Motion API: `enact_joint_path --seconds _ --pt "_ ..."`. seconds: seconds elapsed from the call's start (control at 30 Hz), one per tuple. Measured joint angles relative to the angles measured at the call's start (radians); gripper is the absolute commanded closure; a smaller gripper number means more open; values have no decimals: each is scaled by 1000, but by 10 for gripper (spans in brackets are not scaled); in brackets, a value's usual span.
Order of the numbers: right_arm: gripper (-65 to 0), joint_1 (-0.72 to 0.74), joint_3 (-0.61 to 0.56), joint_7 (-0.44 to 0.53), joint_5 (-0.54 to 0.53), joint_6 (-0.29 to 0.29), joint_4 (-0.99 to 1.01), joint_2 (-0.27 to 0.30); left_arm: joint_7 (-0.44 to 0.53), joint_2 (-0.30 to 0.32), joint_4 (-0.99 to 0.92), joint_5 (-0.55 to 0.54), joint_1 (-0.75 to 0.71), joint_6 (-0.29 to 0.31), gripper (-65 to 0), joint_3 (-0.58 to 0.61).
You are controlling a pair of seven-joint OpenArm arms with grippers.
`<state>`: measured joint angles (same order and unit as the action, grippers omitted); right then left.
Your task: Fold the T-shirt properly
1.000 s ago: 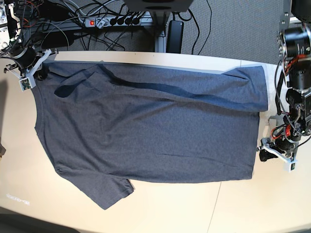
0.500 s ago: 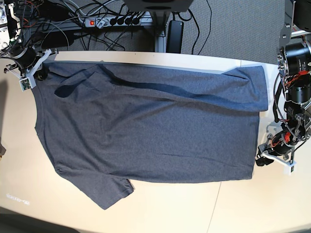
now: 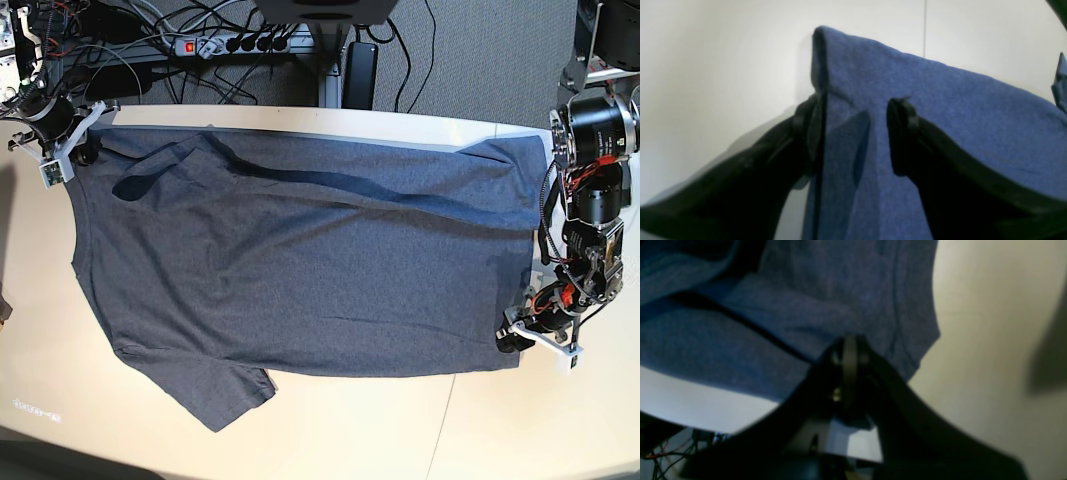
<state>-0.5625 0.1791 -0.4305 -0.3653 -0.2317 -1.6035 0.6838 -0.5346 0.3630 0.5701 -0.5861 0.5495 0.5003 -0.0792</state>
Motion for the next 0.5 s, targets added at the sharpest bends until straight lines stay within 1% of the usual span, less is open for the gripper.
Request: enact_joint_path --seconds 0.13,0.17,0.27,0.33,0.4,0.5 --pt "0 0 0 0 0 0 0 0 1 -11 0 19 2 0 -330 0" --pt "0 0 0 0 0 0 0 0 8 -15 0 21 3 0 -320 0" --pt "0 0 0 0 0 0 0 0 12 -22 0 25 3 0 -264 0" --pt "0 0 0 0 0 0 0 0 32 -23 -1 40 2 0 -235 0" --pt "0 0 0 0 0 0 0 0 37 -22 -2 50 2 0 -174 0" --pt "0 0 0 1 0 0 0 0 55 -23 -3 57 -3 1 -49 1"
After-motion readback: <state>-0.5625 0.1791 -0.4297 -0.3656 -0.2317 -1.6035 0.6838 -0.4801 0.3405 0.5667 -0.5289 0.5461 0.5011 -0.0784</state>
